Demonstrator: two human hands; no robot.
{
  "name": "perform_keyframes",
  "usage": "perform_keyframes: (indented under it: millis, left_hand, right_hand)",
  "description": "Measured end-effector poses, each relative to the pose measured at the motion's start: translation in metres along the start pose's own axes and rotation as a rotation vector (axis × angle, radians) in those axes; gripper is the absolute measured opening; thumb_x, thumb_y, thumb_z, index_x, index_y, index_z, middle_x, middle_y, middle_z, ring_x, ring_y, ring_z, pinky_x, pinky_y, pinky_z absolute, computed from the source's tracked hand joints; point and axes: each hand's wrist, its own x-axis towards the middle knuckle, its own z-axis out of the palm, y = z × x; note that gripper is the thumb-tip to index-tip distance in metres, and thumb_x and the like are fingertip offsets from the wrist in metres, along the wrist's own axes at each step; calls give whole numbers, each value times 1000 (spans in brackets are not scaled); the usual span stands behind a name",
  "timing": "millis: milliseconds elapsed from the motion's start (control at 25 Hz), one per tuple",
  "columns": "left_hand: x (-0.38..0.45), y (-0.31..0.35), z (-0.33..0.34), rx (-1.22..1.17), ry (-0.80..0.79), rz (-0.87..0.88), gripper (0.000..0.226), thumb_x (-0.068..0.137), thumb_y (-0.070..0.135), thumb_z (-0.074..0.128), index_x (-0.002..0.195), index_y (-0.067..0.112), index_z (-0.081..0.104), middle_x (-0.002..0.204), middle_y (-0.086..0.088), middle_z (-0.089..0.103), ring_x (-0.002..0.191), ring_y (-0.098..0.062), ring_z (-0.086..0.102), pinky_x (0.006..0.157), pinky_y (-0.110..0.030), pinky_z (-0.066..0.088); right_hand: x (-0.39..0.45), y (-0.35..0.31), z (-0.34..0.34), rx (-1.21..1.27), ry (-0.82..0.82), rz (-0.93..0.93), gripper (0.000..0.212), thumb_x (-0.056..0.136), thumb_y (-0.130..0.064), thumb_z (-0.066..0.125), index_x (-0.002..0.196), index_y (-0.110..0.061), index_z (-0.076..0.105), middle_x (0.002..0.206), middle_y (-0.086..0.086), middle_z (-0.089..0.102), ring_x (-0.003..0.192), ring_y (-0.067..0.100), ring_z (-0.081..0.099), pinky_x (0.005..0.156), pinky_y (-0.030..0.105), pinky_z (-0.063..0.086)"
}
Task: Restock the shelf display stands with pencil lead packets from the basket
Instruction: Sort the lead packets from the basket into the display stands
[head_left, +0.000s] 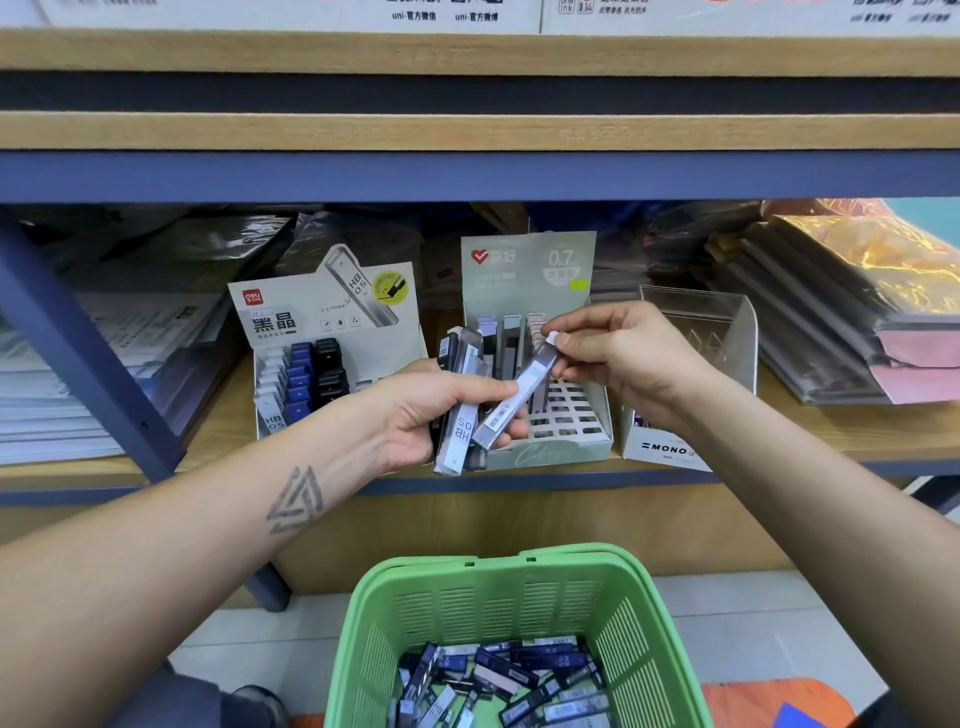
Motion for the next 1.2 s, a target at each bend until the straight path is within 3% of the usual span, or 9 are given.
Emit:
perform_keyframes:
  millis: [80,400,520,640,760,880,1040,1200]
  left_hand:
    - [-1,0,1,22,-3,-2,20,87,5,71,103,-6,69,88,-26,73,69,-27,75,55,-32,61]
    - [7,-3,2,4,12,-11,28,82,3,74,108,-4,70,100,-26,73,86,-35,74,71,-42,63]
    - [12,-3,-2,133,113,-125,20,88,14,73,100,-1,67,78,-15,74,68,-25,74,66,-34,61]
    - [15,-3,-4,199,156,-164,24,83,24,80,88,5,65,59,-4,63,47,-14,61,48,-26,56]
    - [15,-2,-2,134,143,-176,25,78,27,82,82,10,64,58,-2,57,47,-13,52,47,-23,48]
    - [13,-1,-1,68,141,-211,21,82,25,75,75,10,62,61,-5,59,50,-16,56,49,-23,49]
    - [13,1,0,9,120,-199,12,90,14,66,85,5,61,66,-12,64,54,-21,62,51,-28,54]
    - [15,4,2,4,147,-157,14,95,9,63,103,-2,63,75,-19,72,62,-25,72,60,-37,63]
  right_hand:
    - [0,1,-3,-6,2,-17,18,92,9,61,107,4,70,75,17,72,62,19,68,62,22,58]
    - [-1,-6,-11,-74,10,-93,12,88,5,69,99,3,72,84,21,74,73,27,67,63,23,58]
    - [1,-14,-20,-150,110,-178,12,87,7,70,97,-1,73,87,22,73,78,33,66,64,21,59]
    - [3,-15,-24,-337,166,-265,12,88,2,73,100,-1,72,88,20,74,79,37,72,70,31,63]
    - [3,-11,-20,-460,176,-290,10,87,-4,76,95,-2,72,82,15,74,78,33,73,75,39,63]
    - [4,-9,-18,-469,173,-290,7,86,-5,77,89,-8,72,78,11,73,77,34,73,78,42,63]
    - [4,-8,-20,-467,176,-279,7,86,-3,76,89,-7,72,79,14,73,80,39,72,79,45,62]
    - [5,-10,-23,-534,177,-350,7,87,-4,77,89,-9,73,79,8,73,76,31,72,76,39,63]
